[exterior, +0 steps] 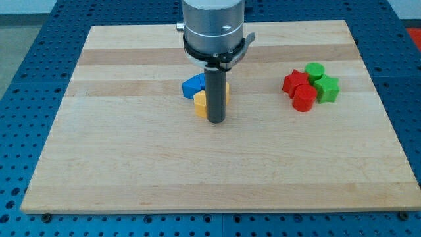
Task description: Point your arm at the yellow hexagon
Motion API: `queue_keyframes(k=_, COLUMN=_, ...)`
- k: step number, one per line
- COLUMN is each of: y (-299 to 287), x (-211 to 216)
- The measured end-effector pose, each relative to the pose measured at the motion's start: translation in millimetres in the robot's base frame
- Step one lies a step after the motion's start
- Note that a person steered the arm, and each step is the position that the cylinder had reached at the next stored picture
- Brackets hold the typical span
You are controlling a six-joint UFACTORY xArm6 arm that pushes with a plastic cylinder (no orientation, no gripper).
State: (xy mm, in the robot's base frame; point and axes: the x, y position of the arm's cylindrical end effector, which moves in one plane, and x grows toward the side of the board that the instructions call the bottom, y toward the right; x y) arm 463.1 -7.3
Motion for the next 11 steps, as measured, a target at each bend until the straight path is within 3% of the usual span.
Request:
queue_keyframes(k=1, y=0.0, x=2.9)
queue_keyframes(k=2, y=-2.2, x=35.9)
queue_keyframes(k=3, y=-17.4, x=70.3)
queue_keyframes(k=4, y=-49.4, x=75.7)
queue_keyframes(k=5, y=-86.7, x=43.0)
queue_keyframes(k=7, y=-101.0, x=-21.6)
queue_keyframes(k=11, y=-32.6, x=-23.8)
